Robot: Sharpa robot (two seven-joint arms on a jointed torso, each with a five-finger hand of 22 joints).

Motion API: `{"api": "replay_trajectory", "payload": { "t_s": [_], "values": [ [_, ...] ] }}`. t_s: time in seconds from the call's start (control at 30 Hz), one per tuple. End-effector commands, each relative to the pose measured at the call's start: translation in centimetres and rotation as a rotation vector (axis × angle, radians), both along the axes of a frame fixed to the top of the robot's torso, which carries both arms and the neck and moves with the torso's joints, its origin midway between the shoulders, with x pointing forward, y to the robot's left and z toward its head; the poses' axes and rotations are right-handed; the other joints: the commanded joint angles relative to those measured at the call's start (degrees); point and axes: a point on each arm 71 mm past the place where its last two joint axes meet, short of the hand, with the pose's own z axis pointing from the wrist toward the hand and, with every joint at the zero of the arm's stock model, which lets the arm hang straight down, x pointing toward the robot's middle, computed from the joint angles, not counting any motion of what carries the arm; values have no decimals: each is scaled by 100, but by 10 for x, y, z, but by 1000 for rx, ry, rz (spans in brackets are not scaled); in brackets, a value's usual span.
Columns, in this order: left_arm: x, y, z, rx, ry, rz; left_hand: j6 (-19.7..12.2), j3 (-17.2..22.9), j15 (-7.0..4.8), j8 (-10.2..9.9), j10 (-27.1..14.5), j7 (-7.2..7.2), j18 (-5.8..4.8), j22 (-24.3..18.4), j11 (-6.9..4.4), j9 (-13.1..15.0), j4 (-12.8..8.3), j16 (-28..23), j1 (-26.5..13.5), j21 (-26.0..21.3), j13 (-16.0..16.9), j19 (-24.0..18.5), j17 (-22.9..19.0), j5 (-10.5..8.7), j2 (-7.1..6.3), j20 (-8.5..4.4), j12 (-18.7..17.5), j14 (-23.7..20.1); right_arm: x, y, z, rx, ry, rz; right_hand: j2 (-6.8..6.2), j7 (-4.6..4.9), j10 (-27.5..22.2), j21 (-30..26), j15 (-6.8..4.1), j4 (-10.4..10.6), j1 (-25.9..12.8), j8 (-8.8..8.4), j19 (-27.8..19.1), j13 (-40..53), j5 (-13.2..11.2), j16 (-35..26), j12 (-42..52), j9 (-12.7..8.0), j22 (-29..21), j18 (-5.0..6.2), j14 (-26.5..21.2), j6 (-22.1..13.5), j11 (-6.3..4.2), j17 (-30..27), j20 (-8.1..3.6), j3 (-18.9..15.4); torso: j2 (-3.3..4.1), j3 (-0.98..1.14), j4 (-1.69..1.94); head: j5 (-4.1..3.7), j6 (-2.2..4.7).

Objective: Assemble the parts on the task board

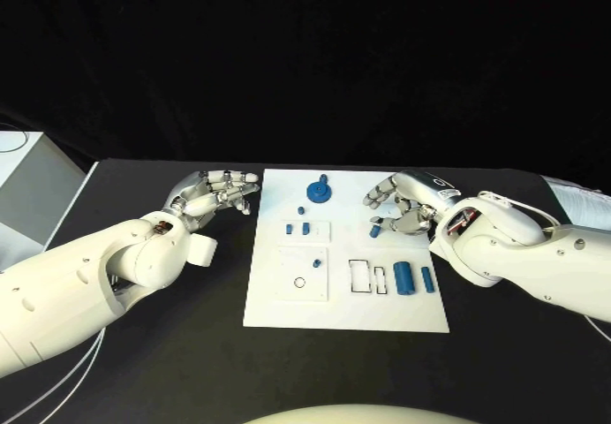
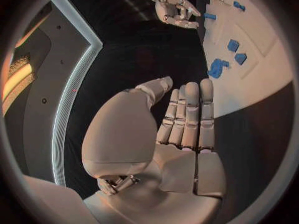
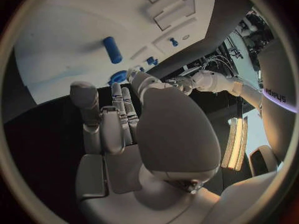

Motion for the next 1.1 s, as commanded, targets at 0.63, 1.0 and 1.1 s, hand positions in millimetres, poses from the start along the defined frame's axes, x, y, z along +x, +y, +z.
{"api": "replay_trajectory", "payload": {
  "t_s": [0.63, 1.0, 1.1],
  "values": [
    [-1, -3, -1, -13, -1, -14, -38, -34, 45, 43, -38, 12, 35, -9, -7, -4, 12, 37, 20, -37, -8, 36, -3, 26, 23, -2, 40, -1, 7, -5, -17, -263, 145, 66, -109, -121, -32, 41, -45, 184, -201, -61, 49, 2, 28, 85, -44, 9, 109, -85, 137, 16, -35, 53, -6, -536, 11, -3, 17, -71, -30],
    [-1, -1, -1, -11, 1, -11, -33, -37, 46, 52, -44, 12, 35, -13, -6, -2, 19, 39, 19, -42, -8, 39, -4, 27, 29, -1, 47, -2, 7, -3, -15, -242, 122, 64, 13, -87, 84, 108, -63, 267, -94, -33, 102, 10, 166, 128, -15, 27, 215, -100, 153, 97, -56, 125, -20, -610, 14, 3, 8, -63, -31],
    [-1, -1, -1, -10, 2, -9, -29, -39, 47, 57, -47, 13, 35, -15, -5, -1, 25, 39, 15, -45, -8, 40, -4, 27, 34, -1, 50, -2, 7, -3, -13, -218, 101, 64, 27, -75, 115, 159, -63, 306, -47, -20, 136, 4, 293, 161, -32, 34, 286, -113, 168, 140, -52, 184, -25, -569, 14, 5, 7, -66, -29]
  ]
}}
